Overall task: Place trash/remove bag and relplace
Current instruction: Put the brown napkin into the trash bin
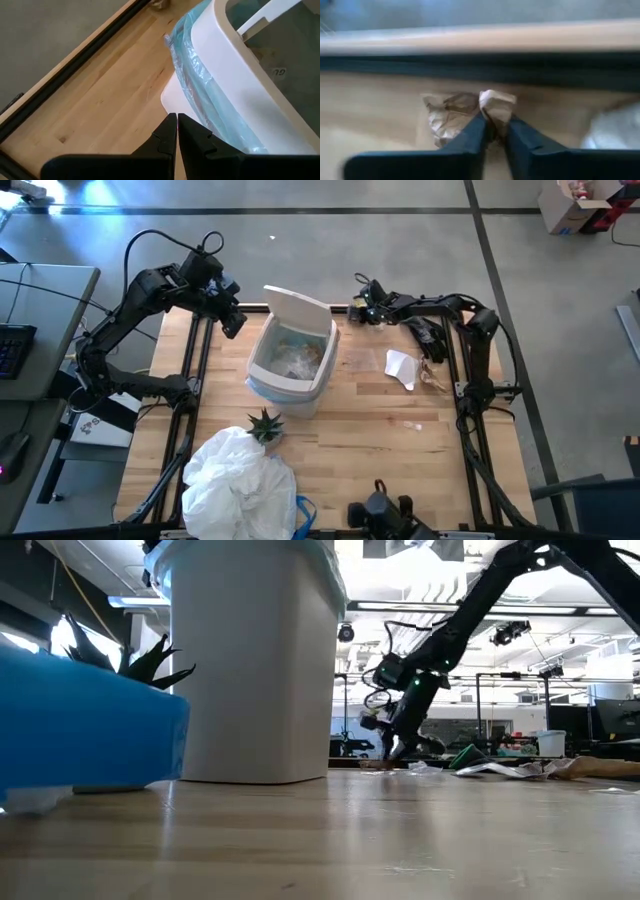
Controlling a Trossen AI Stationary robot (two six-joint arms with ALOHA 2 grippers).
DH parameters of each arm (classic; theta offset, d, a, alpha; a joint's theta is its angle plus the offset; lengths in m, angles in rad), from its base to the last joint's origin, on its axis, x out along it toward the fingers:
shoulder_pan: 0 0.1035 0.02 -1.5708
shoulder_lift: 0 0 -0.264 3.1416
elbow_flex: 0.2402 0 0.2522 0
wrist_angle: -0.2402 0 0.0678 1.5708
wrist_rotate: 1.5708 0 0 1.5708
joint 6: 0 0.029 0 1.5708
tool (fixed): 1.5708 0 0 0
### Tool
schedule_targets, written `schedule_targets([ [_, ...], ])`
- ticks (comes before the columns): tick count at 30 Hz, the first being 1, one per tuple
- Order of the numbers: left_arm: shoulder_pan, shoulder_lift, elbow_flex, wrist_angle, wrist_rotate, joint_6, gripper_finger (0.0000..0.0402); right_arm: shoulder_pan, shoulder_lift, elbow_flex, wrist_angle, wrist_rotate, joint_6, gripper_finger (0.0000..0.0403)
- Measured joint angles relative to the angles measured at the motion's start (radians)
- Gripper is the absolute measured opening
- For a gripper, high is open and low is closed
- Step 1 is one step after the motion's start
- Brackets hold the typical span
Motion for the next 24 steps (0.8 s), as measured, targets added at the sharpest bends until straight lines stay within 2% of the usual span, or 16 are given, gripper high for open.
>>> schedule_targets([
  [2,0.0,0.0,0.0,0.002,0.0,0.001,0.0,0.013,-0.004,0.008,-0.036,0.001,-0.032,0.0014],
  [5,0.0,0.0,0.0,0.006,0.0,0.001,0.0,0.03,-0.045,0.008,-0.092,-0.034,-0.064,0.0004],
  [9,0.0,0.0,0.0,0.014,0.0,0.001,0.0,0.079,-0.156,0.006,-0.222,0.02,-0.103,0.0001],
  [16,0.0,0.0,0.0,0.011,-0.001,0.005,0.0,0.204,-0.473,0.005,-0.486,0.137,-0.121,0.0],
  [20,0.0,0.0,0.0,-0.017,0.0,0.005,0.0,0.317,-0.679,0.005,-0.561,0.136,-0.074,0.0],
  [24,-0.002,0.0,0.0,-0.035,0.0,0.004,0.0,0.48,-0.839,0.005,-0.544,0.095,-0.001,0.0],
])
